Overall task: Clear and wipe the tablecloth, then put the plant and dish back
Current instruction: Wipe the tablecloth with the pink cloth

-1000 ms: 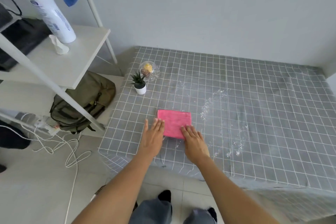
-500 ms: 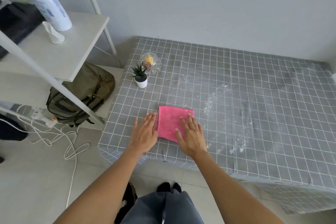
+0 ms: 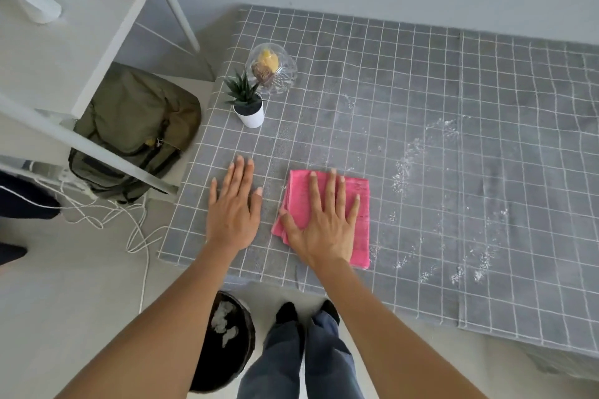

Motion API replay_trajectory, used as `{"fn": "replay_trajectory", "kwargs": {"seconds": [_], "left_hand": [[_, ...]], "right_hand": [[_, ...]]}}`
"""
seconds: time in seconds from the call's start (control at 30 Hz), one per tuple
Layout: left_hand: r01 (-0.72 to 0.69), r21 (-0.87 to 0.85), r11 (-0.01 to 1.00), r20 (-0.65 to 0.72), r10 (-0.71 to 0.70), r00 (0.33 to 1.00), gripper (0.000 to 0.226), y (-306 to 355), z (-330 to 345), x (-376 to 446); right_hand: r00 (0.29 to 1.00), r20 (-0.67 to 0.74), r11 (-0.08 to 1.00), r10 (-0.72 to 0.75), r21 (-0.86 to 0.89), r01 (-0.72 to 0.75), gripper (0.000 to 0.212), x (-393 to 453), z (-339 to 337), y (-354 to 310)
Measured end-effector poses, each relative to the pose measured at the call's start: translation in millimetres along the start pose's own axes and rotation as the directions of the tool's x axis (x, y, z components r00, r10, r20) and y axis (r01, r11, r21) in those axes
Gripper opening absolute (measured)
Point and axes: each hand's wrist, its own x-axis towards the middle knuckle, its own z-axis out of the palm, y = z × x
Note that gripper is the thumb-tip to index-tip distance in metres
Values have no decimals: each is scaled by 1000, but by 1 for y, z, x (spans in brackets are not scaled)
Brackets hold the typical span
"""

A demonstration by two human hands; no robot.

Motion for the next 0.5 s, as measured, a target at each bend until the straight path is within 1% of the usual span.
{"fn": "replay_trajectory", "kwargs": {"seconds": [0.33, 0.4, 0.5], "left_hand": [[-17, 11, 1000, -2, 17, 1000, 61, -3, -1, 1], [-24, 6, 1000, -4, 25, 1000, 61, -4, -1, 1], [-29, 8, 1000, 7, 29, 1000, 61, -6, -2, 1]], "right_hand": [[997, -46, 998, -57, 1, 57, 71, -4, -2, 15], [998, -70, 1000, -3, 12, 4, 69, -8, -3, 26], [984, -105, 989, 143, 37, -140, 68, -12, -5, 42]]}}
